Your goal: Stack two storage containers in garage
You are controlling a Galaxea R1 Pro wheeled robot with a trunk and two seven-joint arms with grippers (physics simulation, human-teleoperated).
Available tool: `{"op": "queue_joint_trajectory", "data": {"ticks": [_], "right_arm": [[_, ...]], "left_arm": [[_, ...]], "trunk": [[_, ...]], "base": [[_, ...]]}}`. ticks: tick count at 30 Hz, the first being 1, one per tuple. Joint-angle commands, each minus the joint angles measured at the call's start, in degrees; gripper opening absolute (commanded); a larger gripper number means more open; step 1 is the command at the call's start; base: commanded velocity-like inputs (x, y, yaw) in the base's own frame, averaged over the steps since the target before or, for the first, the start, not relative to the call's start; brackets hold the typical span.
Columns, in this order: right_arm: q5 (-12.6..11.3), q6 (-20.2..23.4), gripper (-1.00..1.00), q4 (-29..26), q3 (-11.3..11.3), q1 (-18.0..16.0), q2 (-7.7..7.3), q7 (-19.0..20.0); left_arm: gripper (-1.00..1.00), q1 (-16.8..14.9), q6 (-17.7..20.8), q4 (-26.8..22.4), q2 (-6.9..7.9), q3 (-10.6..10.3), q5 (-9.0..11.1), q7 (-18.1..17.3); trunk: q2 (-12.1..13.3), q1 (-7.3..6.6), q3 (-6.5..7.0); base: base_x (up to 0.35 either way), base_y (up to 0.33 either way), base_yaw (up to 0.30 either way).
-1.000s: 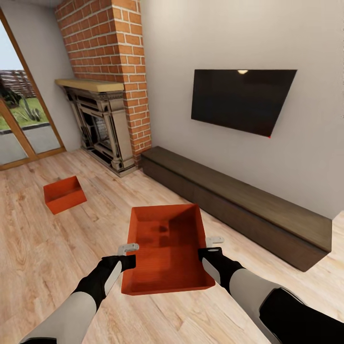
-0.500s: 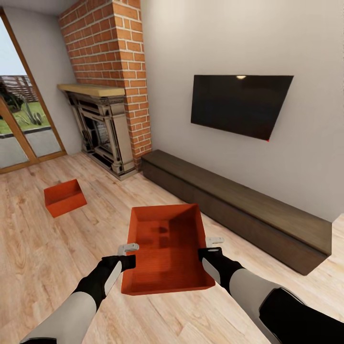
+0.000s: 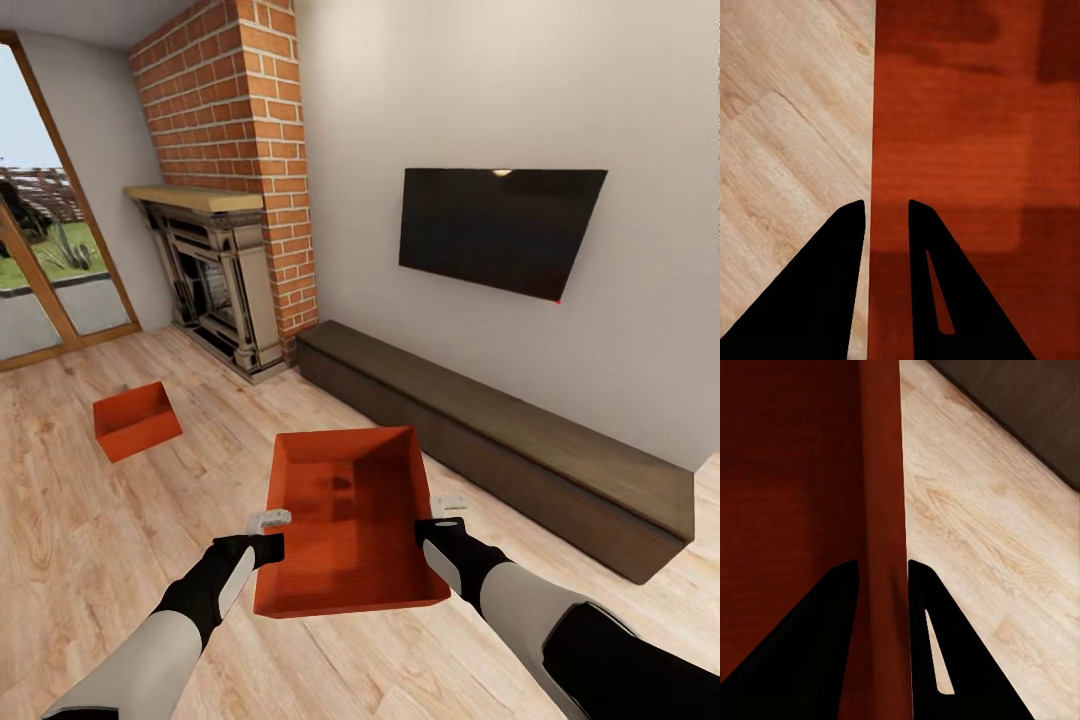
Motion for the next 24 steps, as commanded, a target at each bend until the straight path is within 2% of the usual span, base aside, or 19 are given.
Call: {"op": "queue_joint_trajectory", "data": {"ticks": [1,24], "right_arm": [[0.2,0.3,-1.00,-1.0,0.7,0.0,-0.02,-0.1],[0.2,0.3,-1.00,-1.0,0.7,0.0,-0.02,-0.1]], "left_arm": [[-1.00,0.0,0.5,0.0,0.00,0.5,-0.9,3.0],[-1.00,0.0,0.5,0.0,0.00,0.5,-0.9,3.0]], "trunk": [[-0.1,0.04,-0.03],[-0.1,0.04,2.02]], "base": [[0.000,0.000,0.000],[0.000,0.000,0.000]]}}
